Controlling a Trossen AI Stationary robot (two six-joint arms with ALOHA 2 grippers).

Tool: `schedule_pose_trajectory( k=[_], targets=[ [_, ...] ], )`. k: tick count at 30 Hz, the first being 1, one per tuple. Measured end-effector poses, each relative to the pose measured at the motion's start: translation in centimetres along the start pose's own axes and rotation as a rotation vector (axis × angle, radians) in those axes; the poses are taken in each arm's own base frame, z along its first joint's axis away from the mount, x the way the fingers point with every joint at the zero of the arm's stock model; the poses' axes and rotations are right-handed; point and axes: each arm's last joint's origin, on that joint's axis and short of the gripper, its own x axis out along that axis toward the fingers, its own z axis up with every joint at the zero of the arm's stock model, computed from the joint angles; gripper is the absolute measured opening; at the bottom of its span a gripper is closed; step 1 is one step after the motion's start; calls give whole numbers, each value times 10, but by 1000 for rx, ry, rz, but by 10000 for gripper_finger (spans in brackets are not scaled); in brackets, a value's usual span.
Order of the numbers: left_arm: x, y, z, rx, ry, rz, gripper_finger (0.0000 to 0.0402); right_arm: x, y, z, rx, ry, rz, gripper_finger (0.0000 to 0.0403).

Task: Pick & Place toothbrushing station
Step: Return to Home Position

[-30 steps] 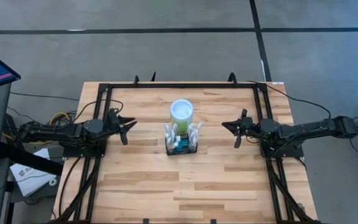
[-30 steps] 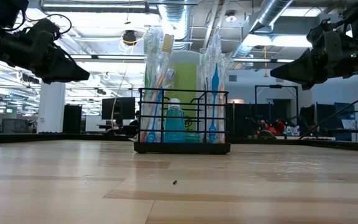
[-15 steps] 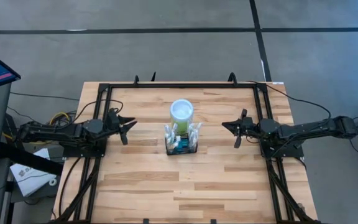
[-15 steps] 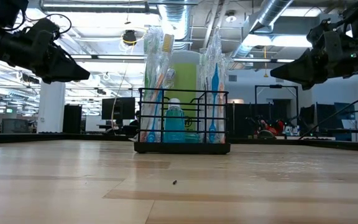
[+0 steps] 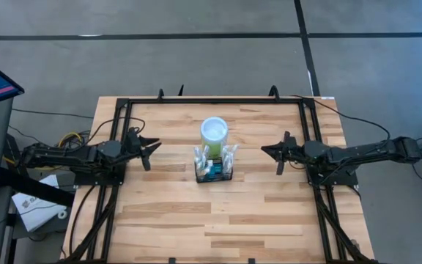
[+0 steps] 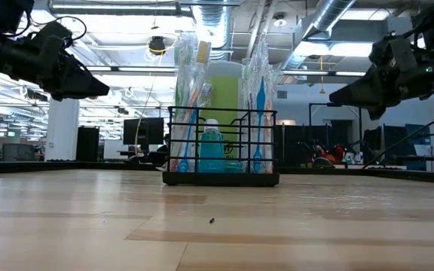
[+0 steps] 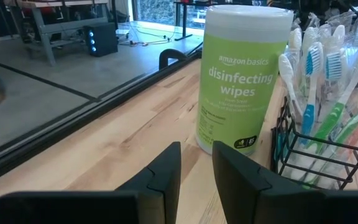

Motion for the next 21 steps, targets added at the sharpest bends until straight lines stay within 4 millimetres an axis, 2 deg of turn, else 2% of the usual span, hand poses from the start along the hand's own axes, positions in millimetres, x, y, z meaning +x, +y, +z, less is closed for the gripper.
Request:
schedule_pose_trajectory(
  k=[5,13,21],
  targets=[
    [0,0,0,-2,-3,0,88,-2,-1,-1,-36,16,8,6],
    [0,0,1,-6,-11,-2,88,-15,1,5,-65,-23,144,6],
    [0,0,2,-9,-14,-2,88,-26,-5,5,-57,-40,131,6]
  ],
)
